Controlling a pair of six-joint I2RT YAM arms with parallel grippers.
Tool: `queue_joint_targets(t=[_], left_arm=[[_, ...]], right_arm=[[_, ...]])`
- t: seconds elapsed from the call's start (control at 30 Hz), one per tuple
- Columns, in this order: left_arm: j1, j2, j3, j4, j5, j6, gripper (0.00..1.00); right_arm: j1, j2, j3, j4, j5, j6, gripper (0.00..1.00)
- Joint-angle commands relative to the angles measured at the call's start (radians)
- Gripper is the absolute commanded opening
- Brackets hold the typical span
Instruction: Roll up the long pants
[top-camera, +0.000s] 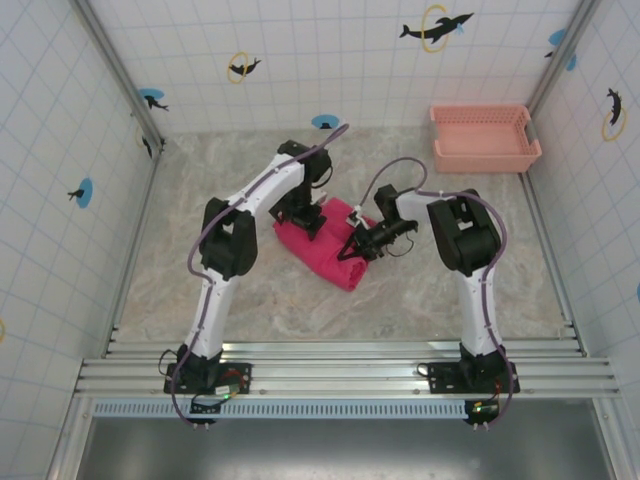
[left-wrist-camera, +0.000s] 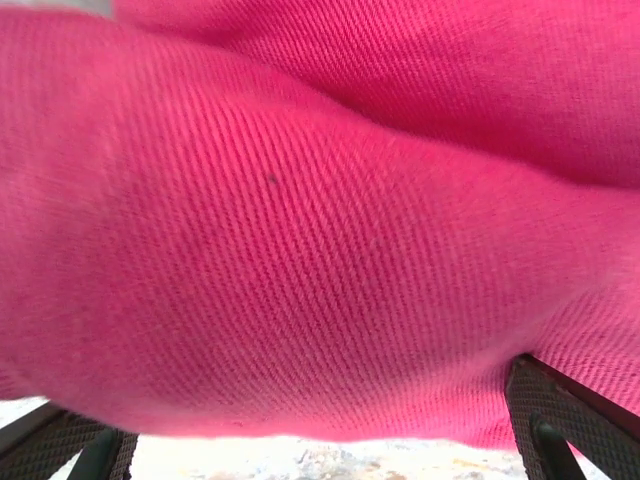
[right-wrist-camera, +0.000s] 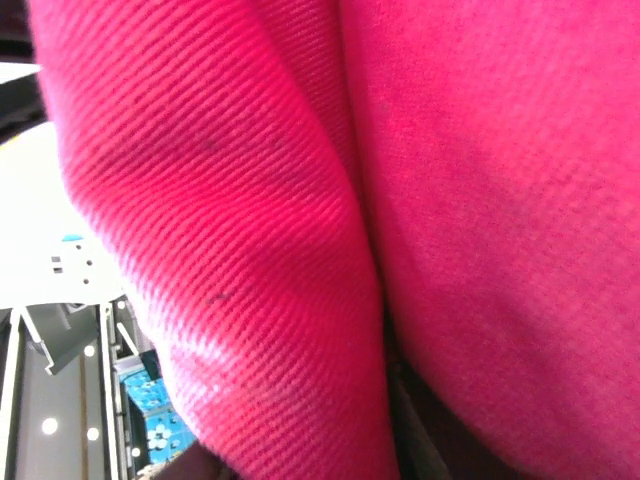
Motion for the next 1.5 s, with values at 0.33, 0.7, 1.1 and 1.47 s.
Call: queue_joint_targets(t=[0.33, 0.7, 1.1, 1.47], left_arm=[[0.004, 0.175, 0.074, -0.023, 0.009, -0.039, 0.94], [0.007, 0.181, 0.064, -0.020, 0.013, -0.030, 0.94], [0.016, 0.143, -0.015, -0.010, 0.024, -0.009, 0.95], [0.021, 0.113, -0.066, -0.006, 0.023, 0.010, 0.95]], right_arm=[[0.006, -0.397, 0.038, -0.155, 0.807, -0.222, 0.56], [0.480, -0.539, -0.217, 0.037, 1.217, -0.414, 0.69], [0.562, -0.307, -0.188, 0.175, 1.424, -0.493, 0.97], [0.591, -0.258, -0.110, 0.233, 1.612, -0.561, 0.99]])
